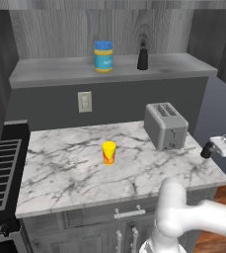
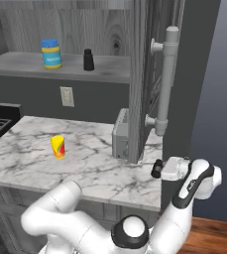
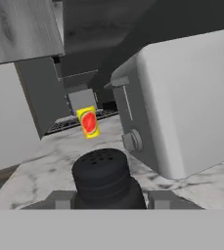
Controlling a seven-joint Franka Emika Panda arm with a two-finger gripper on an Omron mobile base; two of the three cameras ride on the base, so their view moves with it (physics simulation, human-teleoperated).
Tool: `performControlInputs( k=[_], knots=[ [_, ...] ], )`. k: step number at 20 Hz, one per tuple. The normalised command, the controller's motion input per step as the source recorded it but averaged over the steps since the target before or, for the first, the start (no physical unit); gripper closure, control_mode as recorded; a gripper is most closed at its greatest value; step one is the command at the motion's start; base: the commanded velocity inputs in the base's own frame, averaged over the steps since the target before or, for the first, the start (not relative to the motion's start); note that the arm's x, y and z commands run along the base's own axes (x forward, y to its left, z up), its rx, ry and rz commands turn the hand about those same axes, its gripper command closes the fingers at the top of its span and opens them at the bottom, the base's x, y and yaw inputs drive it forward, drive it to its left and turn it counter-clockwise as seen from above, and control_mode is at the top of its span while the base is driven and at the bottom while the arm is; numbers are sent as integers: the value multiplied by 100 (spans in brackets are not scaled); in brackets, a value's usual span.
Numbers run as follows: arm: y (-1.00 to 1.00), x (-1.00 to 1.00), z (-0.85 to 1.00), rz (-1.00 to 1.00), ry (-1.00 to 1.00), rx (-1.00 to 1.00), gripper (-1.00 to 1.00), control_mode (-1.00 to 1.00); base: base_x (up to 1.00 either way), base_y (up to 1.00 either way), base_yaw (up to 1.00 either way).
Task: There are various items on the counter. Only move the condiments/shakers into the cabinet.
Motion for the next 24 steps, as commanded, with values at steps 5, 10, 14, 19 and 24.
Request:
performControlInputs(
  k=[5,10,14,19,24],
  knots=[
    [28,-100,9,-10,-13,6,100,-100,0,0,0],
    [97,-100,47,-23,-24,1,100,-100,0,0,0],
    [100,-100,94,-30,-38,0,100,-100,0,0,0],
    [100,-94,100,-22,-22,0,100,-100,0,0,0],
    [100,-64,100,-24,-3,0,100,-100,0,0,0]
  ],
)
